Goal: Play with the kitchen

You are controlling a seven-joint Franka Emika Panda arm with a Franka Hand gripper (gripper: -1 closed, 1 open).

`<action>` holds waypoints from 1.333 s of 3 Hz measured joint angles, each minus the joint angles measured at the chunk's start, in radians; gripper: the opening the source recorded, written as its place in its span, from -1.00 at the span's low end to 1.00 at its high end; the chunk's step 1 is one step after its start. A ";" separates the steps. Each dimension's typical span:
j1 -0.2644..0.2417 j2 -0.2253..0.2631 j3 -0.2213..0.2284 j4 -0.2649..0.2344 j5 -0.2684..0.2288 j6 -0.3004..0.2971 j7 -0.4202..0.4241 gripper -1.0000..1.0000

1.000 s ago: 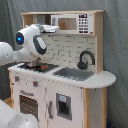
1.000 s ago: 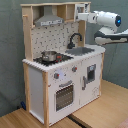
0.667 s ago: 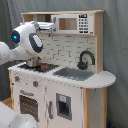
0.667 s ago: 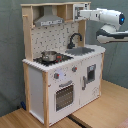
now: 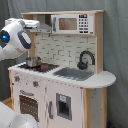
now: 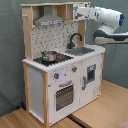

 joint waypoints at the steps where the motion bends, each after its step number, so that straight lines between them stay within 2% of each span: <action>1: -0.038 -0.005 0.045 0.073 0.006 0.002 0.056 1.00; 4: -0.217 -0.049 0.150 0.243 0.014 0.005 0.214 1.00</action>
